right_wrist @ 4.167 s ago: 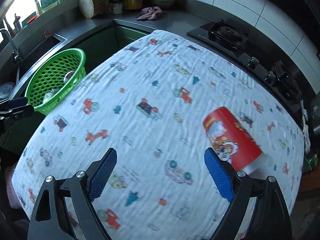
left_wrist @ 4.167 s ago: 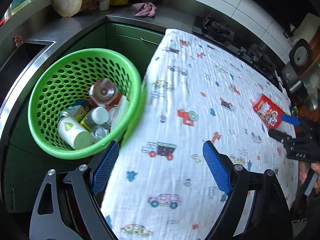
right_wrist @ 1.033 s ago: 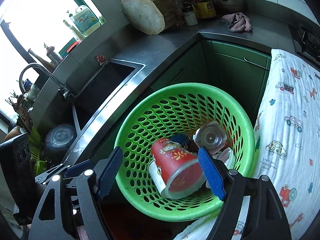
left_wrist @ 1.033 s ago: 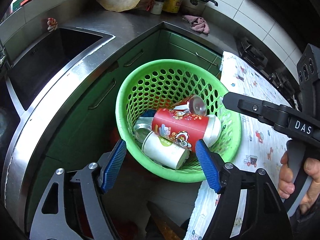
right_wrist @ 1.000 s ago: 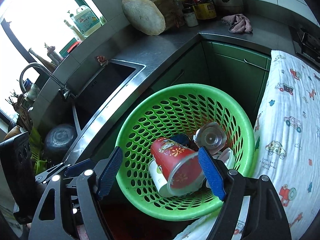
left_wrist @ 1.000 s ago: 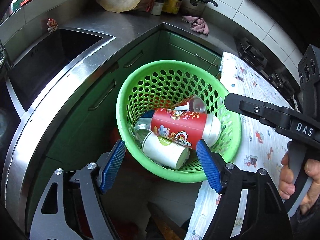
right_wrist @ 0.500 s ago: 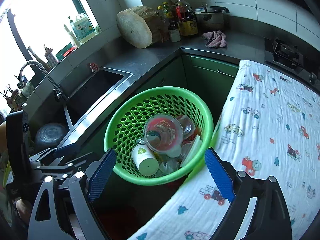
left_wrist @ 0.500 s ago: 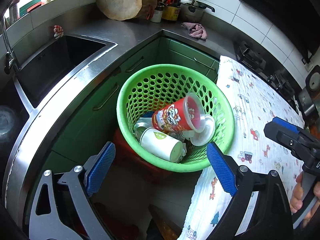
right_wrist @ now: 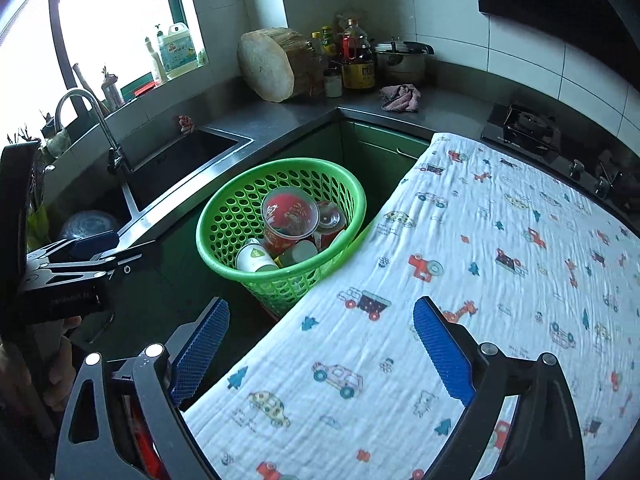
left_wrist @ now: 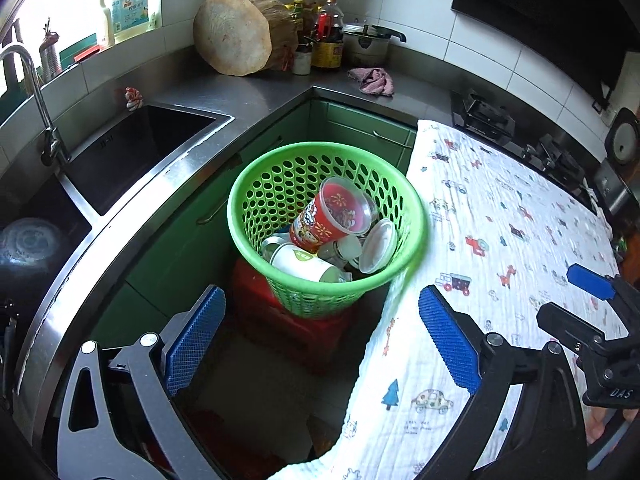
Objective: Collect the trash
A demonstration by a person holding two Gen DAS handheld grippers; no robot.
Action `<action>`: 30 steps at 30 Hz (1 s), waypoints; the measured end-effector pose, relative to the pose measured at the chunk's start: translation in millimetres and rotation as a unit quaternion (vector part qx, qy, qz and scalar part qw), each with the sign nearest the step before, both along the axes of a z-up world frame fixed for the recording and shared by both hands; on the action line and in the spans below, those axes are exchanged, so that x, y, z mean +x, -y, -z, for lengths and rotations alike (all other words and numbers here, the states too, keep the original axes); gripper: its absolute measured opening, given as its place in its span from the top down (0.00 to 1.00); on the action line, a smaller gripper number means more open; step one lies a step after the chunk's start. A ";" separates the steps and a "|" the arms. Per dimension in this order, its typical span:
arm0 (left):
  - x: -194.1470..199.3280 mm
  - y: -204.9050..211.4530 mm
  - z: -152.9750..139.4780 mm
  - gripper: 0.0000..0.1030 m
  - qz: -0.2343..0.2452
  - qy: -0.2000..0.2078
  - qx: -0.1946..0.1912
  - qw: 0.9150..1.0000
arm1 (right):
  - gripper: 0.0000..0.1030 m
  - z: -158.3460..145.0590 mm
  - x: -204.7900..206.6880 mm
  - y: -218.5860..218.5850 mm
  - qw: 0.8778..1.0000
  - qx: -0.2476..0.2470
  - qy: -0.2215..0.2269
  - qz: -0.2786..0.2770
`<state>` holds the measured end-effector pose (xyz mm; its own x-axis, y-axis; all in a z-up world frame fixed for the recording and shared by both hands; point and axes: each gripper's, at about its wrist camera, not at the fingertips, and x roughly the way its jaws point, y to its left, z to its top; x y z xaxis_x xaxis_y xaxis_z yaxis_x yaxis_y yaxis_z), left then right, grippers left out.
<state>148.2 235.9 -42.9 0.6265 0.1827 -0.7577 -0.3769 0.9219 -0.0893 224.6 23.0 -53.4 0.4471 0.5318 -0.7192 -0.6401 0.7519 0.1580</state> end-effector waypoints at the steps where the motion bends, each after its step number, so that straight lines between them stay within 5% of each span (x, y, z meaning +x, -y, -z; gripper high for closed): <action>1: -4.9 5.2 -1.5 0.07 0.000 0.001 0.003 1.000 | 0.12 -0.8 -4.8 6.1 1.000 0.001 0.000 0.002; 30: -92.4 126.0 -50.3 0.05 0.071 0.071 0.092 0.991 | 0.09 -37.9 -88.7 131.6 0.996 0.028 0.043 0.073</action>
